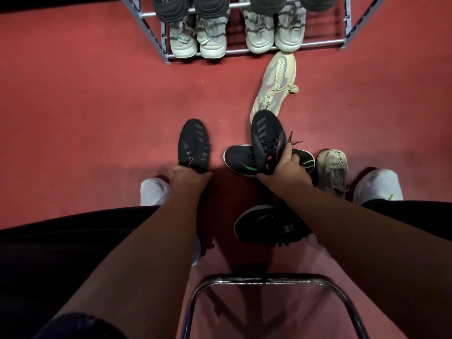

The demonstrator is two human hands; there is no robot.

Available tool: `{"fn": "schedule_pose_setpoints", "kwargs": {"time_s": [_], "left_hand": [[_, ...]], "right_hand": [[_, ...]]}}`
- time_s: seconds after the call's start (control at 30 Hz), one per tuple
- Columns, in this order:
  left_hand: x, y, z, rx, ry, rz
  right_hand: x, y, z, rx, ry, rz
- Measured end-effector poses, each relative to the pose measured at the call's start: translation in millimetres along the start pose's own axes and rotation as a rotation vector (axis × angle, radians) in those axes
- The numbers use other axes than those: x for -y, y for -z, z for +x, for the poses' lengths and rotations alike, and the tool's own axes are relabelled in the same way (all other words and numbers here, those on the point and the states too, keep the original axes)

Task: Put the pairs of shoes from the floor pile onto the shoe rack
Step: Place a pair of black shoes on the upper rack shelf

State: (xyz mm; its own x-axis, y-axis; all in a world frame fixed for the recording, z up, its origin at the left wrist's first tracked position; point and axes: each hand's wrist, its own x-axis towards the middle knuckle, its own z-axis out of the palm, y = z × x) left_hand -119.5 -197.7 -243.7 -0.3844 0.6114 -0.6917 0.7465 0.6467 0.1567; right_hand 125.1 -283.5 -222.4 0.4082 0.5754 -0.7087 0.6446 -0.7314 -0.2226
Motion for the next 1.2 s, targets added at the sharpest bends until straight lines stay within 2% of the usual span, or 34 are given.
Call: {"fn": "schedule_pose_setpoints", "kwargs": {"time_s": [0.1, 0.17, 0.37, 0.6, 0.8, 0.9, 1.2], "left_hand": [[5.8, -10.3, -10.2, 0.033, -0.057, 0.239], [7.6, -14.3, -10.5, 0.009, -0.091, 0.28], [4.4, -17.2, -1.6, 0.035, -0.038, 0.2], [2.2, -18.2, -0.8, -0.008, -0.016, 0.072], [-18.8, 5.7, -10.0, 0.084, 0.003, -0.035], [-37.2, 31.0, -26.6, 0.111, -0.056, 0.003], [-92.7, 108.3, -107.1, 0.131, -0.233, 0.016]], "right_hand": [[0.4, -11.0, -8.6, -0.028, -0.021, -0.158], [1.1, -16.5, -10.1, -0.041, -0.036, -0.206], [5.4, -22.9, -6.8, -0.05, -0.023, -0.149], [7.7, -22.6, -4.8, -0.053, -0.033, -0.106], [11.9, -0.3, -7.2, -0.016, -0.083, -0.043], [18.6, 21.2, -15.1, -0.001, -0.106, 0.02], [29.1, 116.4, -73.5, -0.131, -0.063, -0.005]]}}
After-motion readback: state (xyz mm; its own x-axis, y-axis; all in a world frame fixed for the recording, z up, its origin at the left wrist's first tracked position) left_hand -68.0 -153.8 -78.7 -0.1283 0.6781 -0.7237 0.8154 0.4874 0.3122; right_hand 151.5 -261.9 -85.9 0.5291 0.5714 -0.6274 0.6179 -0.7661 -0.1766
